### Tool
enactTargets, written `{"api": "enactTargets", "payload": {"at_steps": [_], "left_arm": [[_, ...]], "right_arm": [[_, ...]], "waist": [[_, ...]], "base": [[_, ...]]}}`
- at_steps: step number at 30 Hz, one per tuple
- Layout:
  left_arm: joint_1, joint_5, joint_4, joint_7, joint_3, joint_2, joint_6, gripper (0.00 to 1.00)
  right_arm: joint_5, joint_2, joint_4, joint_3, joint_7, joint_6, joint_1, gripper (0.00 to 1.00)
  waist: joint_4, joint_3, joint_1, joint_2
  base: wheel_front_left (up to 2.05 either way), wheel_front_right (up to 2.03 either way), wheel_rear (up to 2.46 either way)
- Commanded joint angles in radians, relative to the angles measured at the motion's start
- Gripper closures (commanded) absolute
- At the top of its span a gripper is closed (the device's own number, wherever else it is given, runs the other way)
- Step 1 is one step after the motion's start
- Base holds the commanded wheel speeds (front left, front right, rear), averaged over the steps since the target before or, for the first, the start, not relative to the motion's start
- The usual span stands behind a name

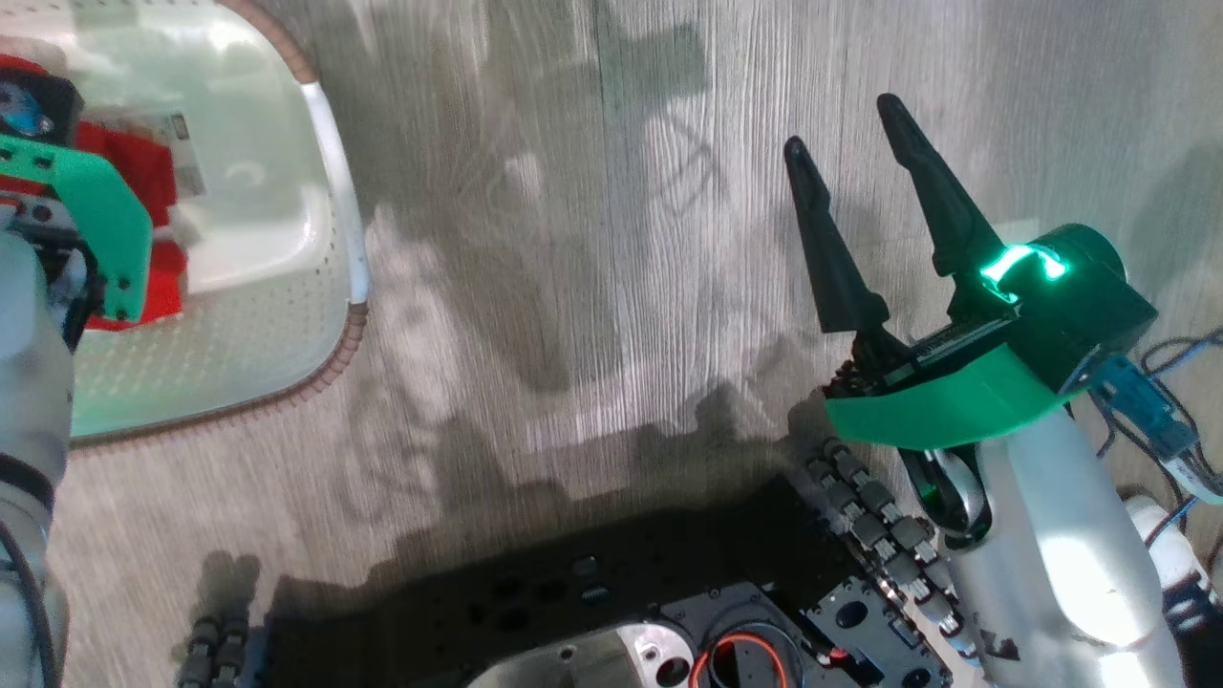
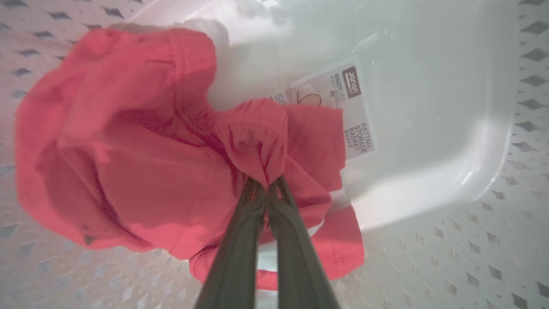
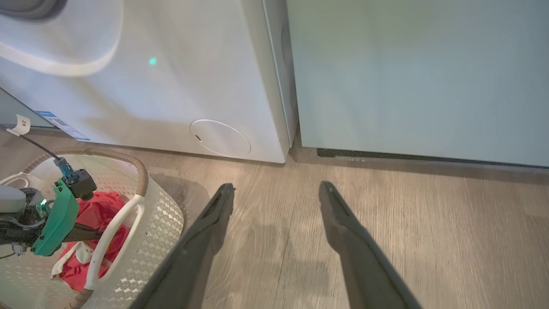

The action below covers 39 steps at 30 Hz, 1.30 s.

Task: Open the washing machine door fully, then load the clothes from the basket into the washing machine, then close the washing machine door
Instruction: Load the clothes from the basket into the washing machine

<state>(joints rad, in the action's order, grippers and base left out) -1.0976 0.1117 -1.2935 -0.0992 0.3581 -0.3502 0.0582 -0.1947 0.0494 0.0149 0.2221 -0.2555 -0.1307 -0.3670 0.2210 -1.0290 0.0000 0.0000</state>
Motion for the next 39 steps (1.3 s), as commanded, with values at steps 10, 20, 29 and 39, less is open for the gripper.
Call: {"api": "enactTargets", "payload": {"at_steps": [10, 20, 29, 39], "left_arm": [[0.157, 0.01, 0.003, 0.063, 0.008, -0.015, -0.007, 1.0], [0.265, 0.032, 0.003, 0.152, 0.018, 0.003, -0.007, 1.0], [0.326, 0.042, 0.007, 0.303, 0.025, 0.013, -0.047, 1.0], [0.388, 0.05, 0.269, 0.36, -0.003, -0.006, -0.135, 1.0]], "right_arm": [[-0.026, 0.001, -0.028, 0.02, -0.006, 0.0, 0.033, 0.0], [-0.047, 0.001, -0.077, 0.013, -0.006, 0.0, 0.054, 0.0], [-0.047, 0.001, -0.108, -0.006, -0.006, 0.0, 0.086, 0.0], [-0.045, 0.001, -0.124, -0.023, -0.006, 0.0, 0.111, 0.0]], "waist": [[-0.014, 0.18, 0.0, 0.0], [-0.028, 0.364, 0.0, 0.0], [-0.063, 0.504, 0.0, 0.0], [-0.106, 0.601, 0.0, 0.0]], "base": [[0.0, 0.0, 0.0], [0.0, 0.0, 0.0], [0.0, 0.0, 0.0], [0.0, 0.0, 0.0]]}}
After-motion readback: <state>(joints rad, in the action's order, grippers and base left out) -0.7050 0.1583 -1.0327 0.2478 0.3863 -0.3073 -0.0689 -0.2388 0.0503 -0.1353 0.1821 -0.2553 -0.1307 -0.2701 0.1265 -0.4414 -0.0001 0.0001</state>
